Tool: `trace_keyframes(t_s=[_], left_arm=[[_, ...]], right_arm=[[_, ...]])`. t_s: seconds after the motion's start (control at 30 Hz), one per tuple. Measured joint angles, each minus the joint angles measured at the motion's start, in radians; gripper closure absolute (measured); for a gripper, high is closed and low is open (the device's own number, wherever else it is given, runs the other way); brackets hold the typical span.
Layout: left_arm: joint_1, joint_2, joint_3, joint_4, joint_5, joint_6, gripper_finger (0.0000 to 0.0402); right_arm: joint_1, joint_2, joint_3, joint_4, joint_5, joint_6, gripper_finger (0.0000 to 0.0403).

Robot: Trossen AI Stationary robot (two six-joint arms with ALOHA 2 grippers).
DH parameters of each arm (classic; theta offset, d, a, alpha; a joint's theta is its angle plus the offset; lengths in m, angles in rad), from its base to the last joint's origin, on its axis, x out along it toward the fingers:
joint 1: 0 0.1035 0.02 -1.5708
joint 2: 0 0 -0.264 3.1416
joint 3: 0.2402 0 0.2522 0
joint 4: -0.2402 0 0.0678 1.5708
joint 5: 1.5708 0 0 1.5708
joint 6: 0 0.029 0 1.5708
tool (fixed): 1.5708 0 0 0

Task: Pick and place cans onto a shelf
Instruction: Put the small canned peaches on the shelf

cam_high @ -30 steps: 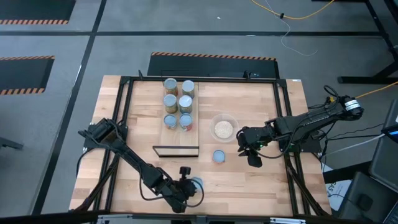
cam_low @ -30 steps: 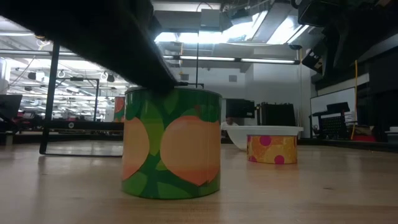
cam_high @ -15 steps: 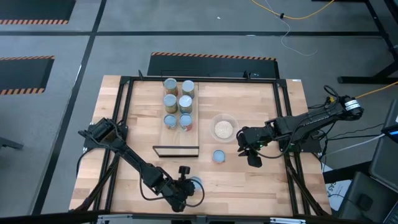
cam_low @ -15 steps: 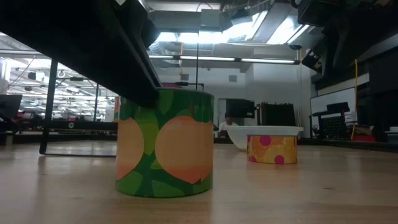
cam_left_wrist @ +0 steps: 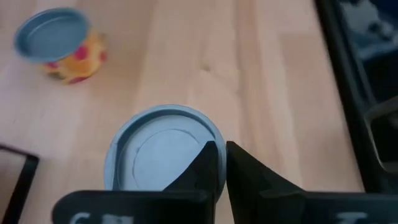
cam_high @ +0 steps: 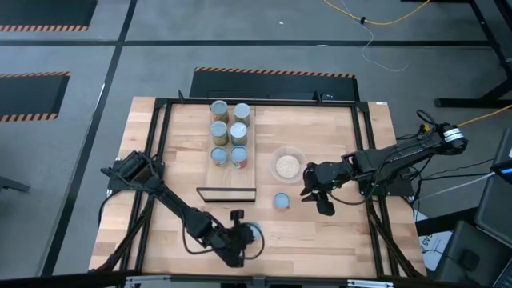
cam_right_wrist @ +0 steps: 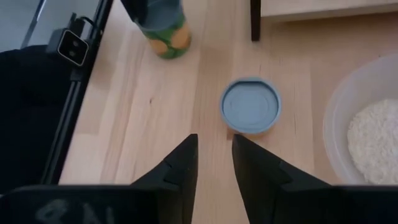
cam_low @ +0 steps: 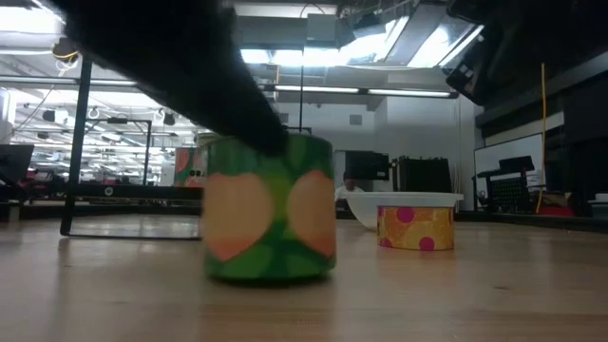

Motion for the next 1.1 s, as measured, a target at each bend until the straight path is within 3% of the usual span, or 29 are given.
trace_keyframes(t_s=[0.3, 0.53, 1.1], left_arm=[[0.034, 0.0, 0.0, 0.002, 0.001, -0.251, 0.039], [0.046, 0.0, 0.001, 0.008, 0.187, -0.264, 0.0367], [0.057, 0.001, 0.0, 0.089, 0.237, -0.228, 0.0315]], right_arm=[[0.0, 0.0, 0.0, 0.006, 0.0, -0.002, 0.0299], [0.0, 0.0, 0.0, 0.006, 0.0, -0.003, 0.0299], [0.0, 0.0, 0.0, 0.005, 0.001, -0.003, 0.0299]])
